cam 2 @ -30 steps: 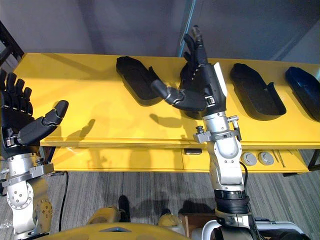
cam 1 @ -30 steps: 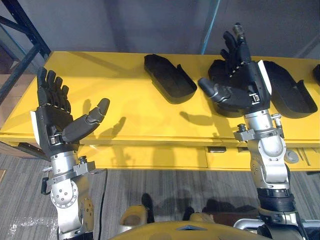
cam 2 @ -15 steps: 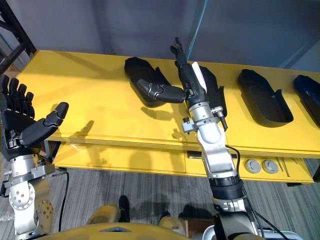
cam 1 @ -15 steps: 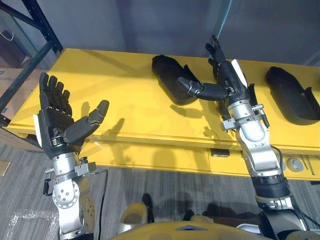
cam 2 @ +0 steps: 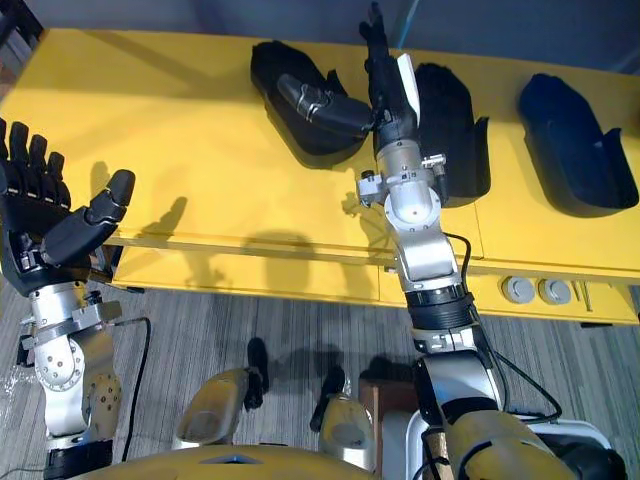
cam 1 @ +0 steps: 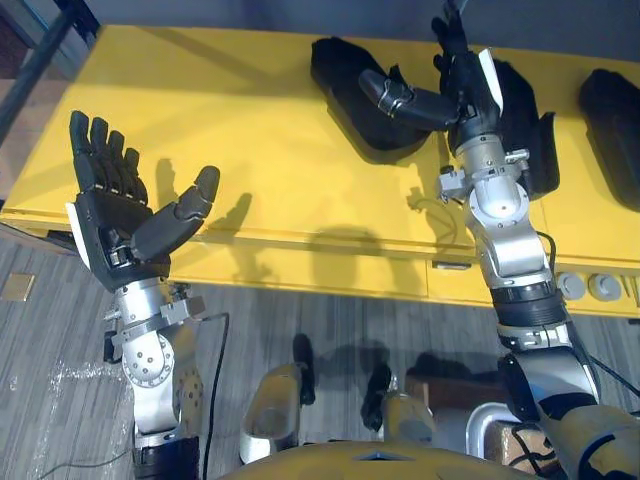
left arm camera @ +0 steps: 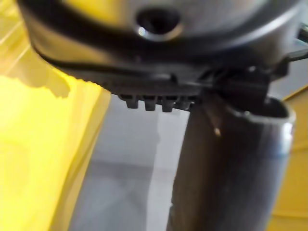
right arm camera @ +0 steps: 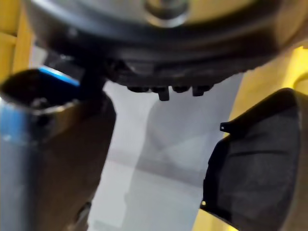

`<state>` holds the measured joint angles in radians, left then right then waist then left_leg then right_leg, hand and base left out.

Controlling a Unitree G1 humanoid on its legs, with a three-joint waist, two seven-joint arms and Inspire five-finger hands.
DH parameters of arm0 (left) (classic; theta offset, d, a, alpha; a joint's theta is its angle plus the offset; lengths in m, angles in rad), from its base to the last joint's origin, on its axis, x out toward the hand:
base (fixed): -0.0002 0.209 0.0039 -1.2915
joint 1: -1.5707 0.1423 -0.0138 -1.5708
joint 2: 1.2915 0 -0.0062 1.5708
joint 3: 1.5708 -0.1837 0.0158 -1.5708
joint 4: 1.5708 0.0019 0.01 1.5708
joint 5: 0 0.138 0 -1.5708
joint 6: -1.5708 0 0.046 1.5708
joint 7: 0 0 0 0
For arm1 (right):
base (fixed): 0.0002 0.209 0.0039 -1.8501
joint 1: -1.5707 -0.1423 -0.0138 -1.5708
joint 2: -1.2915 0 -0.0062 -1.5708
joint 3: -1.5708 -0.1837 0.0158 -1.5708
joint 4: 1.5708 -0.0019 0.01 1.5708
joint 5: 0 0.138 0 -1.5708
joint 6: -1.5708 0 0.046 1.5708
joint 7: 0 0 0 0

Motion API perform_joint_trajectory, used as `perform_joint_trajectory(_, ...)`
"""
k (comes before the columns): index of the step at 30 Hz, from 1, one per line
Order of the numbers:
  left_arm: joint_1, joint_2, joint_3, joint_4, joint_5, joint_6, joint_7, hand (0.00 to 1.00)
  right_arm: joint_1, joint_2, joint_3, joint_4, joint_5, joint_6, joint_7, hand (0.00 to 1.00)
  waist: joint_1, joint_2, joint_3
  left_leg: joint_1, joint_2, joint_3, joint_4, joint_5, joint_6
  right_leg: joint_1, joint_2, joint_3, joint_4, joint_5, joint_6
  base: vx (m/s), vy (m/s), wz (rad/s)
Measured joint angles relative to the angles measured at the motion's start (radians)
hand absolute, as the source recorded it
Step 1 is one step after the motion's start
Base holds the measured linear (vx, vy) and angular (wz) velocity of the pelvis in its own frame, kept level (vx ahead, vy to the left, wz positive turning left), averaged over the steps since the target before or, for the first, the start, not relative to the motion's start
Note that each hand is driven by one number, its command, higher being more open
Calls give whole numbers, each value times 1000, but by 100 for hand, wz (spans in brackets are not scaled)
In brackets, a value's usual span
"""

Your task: Walk over and take three plastic housings, then place them on the shelf

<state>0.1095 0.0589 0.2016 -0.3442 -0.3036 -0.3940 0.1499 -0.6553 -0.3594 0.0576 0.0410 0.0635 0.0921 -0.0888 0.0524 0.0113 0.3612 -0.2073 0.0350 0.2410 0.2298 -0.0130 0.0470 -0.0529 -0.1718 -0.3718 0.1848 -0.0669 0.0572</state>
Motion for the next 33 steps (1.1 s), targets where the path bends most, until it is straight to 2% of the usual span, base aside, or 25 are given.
perform_joint_trajectory(6, 1, 5, 0, 0, 0, 0, 4, 100, 0, 0, 0, -1, -19, 3, 0, 100, -1, 2, 12, 0, -5, -1, 2, 0, 0, -4, -6, 3, 8, -6, 3, 0, 0, 0)
perform_joint_trajectory(12, 15, 29, 0, 0, 0, 0, 3, 100, 0, -2, 0, -7, -57, 102, 2, 100, -3, 1, 22, 1, -4, -4, 10, -3, -4, -2, -6, 10, 9, -6, 4, -4, -7, -2)
perform_joint_trajectory(16, 20, 29, 0, 0, 0, 0, -5, 100, 0, -29, 1, -7, -58, 120, 22, 100, -2, 0, 37, 2, -4, -4, 11, -3, -4, -2, -6, 12, 10, -6, 4, 0, 0, 0)
perform_joint_trajectory(22, 50, 32, -4, 0, -8, 3, -68, 100, 0, -33, 1, -11, -61, 167, 24, 100, -3, -1, 39, 2, -3, -3, 11, -3, -5, -2, -5, 14, 7, -3, 8, 0, 0, 0)
perform_joint_trajectory(30, 59, 50, -25, 0, -9, 7, -92, 100, 0, -41, 10, -11, -55, 192, 118, 100, -3, -1, 39, 5, 4, 1, 12, -6, -8, -2, -2, 19, 6, -3, 8, -1, -3, -2)
perform_joint_trajectory(33, 60, 61, -29, 0, -9, 7, -106, 100, 0, -53, 23, -11, -17, 220, 168, 100, -3, -1, 39, 8, 8, 2, 12, -6, -9, 0, 1, 19, 6, -3, 8, 0, 0, 0)
